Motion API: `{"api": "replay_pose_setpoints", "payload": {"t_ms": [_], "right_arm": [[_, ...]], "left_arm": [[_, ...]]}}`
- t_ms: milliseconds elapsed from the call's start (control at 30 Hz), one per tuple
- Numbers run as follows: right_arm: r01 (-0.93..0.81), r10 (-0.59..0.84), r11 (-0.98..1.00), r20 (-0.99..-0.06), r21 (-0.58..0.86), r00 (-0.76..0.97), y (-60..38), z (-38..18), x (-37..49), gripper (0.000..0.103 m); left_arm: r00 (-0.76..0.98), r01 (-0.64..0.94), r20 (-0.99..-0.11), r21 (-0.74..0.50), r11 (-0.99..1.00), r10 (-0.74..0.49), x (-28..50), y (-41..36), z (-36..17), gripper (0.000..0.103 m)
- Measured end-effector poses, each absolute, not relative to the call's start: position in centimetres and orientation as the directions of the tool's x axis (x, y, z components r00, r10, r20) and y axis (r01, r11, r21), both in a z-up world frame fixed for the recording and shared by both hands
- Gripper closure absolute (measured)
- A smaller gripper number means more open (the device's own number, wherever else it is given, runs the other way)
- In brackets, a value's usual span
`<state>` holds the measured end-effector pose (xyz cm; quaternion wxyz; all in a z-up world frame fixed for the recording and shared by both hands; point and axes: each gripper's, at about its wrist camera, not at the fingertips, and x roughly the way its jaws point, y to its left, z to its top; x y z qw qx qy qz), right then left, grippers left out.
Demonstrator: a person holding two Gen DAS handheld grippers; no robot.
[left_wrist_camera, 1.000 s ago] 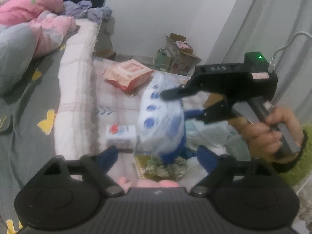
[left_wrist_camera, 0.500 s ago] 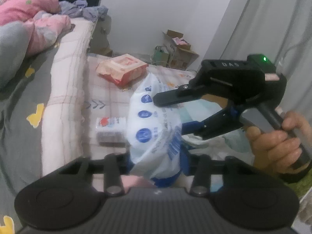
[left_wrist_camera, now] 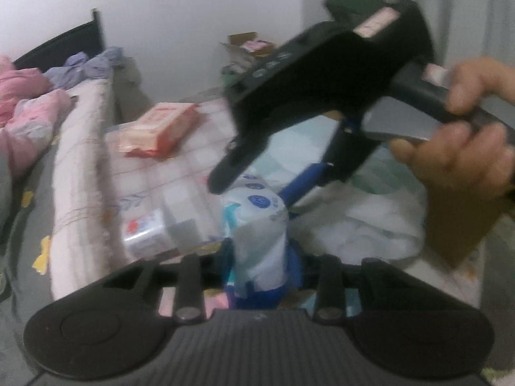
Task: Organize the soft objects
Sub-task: 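Carry the wet-wipes pack with the right gripper over the cardboard box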
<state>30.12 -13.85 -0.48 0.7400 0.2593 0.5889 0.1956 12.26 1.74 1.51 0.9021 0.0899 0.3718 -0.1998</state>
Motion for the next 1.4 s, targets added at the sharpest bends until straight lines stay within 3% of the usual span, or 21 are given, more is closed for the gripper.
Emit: {"api": "replay_pose_setpoints", "payload": {"t_ms": [133,233,367,567,767,1067,1400], "right_arm": [[-0.002,0.546,0.830,-0.813,0.557,0.200,-13.9,-0.5,29.9,0.033],[-0.018,0.494,0.866,-0.851,0.499,0.179,-13.7,-1.1,29.8,0.035],[-0.046,0.451,0.892,-0.875,0.450,0.178,-13.5,-1.5,29.6,0.053],[-0.085,0.458,0.888,-0.858,0.451,0.232,-13.7,-0.9,28.9,0.068],[-0.089,0.518,0.852,-0.807,0.515,0.283,-15.2,0.5,28.3,0.071],[-0.116,0.676,0.725,-0.668,0.679,0.311,-17.9,2.4,26.1,0.075],[-0.129,0.719,0.666,-0.588,0.734,0.370,-21.0,4.1,24.6,0.075]], "left_arm": [[0.581,0.477,-0.707,-0.105,0.873,-0.403,11.9,2.0,1.3,0.063],[0.548,0.485,-0.706,-0.170,0.858,-0.450,11.8,2.5,1.1,0.054],[0.535,0.462,-0.709,-0.209,0.862,-0.459,12.0,3.9,0.8,0.046],[0.534,0.434,-0.707,-0.243,0.868,-0.465,11.8,5.2,1.0,0.039],[0.536,0.358,-0.678,-0.357,0.863,-0.503,11.9,7.2,1.9,0.030],[0.470,0.204,-0.594,-0.647,0.735,-0.653,14.9,9.1,1.4,0.028],[0.456,0.202,-0.559,-0.693,0.693,-0.692,16.6,6.7,2.2,0.029]]}}
